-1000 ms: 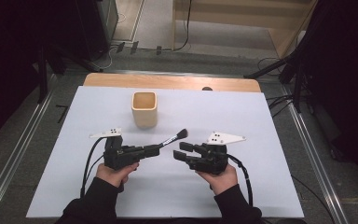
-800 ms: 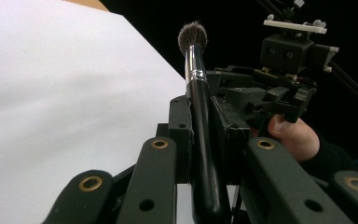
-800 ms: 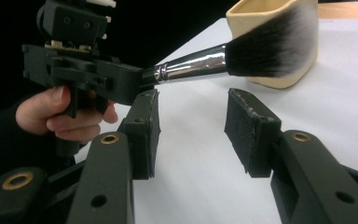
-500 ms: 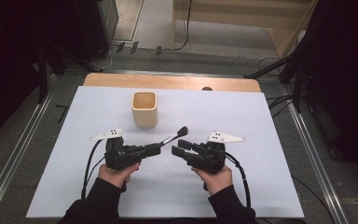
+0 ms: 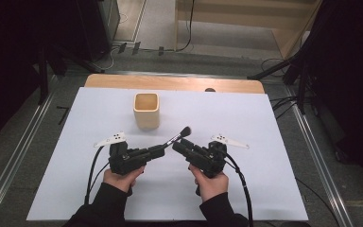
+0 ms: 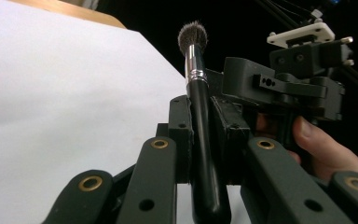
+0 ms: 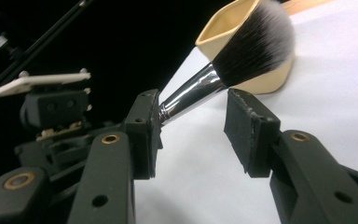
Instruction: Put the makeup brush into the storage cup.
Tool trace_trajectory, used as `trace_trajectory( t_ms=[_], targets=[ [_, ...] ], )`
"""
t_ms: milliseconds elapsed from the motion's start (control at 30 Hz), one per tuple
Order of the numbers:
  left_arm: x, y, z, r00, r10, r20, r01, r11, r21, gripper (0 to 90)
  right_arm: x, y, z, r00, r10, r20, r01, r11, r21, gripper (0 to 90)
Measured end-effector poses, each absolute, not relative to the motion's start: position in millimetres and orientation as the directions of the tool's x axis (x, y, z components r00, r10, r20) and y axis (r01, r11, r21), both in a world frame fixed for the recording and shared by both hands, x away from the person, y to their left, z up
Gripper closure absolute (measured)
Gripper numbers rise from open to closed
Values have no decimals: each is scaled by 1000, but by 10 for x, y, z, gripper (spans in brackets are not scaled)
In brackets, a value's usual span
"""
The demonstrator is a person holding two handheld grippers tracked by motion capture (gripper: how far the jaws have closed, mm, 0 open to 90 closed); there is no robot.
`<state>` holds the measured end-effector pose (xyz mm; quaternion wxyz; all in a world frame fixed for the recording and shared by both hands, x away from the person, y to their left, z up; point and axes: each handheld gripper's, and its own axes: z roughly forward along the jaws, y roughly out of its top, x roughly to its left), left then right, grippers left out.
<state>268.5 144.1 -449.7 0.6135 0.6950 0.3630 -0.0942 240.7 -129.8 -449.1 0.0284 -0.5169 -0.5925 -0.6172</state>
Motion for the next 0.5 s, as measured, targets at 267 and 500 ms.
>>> trace_trajectory(
  t_ms=[267, 500],
  targets=[
    [2653, 1416, -4517, 722, 397, -567, 608, 28, 793, 796, 2376, -1188, -4475, -372, 588, 718, 654, -383, 652, 568],
    [2633, 1390, -4528, 726, 404, -557, 597, 31, 802, 796, 2413, -1155, -4464, -335, 572, 749, 670, -414, 616, 584]
  ],
)
